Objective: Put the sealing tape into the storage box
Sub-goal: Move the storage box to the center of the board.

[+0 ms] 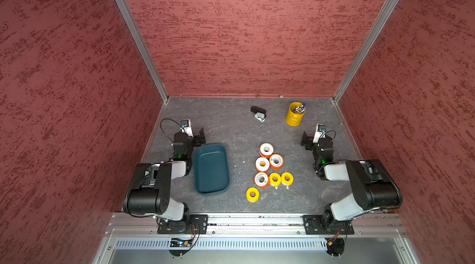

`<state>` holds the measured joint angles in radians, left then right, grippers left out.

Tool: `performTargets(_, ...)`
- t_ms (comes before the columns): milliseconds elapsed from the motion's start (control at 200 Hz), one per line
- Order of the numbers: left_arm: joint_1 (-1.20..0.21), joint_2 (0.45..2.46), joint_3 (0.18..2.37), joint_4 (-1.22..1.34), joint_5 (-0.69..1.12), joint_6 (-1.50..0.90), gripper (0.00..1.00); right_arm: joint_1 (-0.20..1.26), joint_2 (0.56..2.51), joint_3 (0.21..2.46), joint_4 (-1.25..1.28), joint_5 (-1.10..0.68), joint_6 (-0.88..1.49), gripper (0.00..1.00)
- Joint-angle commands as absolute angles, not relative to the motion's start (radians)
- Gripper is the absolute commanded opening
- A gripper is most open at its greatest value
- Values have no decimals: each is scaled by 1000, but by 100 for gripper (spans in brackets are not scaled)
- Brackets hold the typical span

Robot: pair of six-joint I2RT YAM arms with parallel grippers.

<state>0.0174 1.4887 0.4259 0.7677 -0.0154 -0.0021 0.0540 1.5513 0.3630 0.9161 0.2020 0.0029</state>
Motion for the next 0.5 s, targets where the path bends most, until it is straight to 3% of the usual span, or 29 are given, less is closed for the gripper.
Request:
performTargets(0,17,1500,424,787,-2,11,100,49,1547,371,942,189,9,99)
performTargets(496,36,1500,428,779,33,0,100,50,1546,373,941,189,11,99)
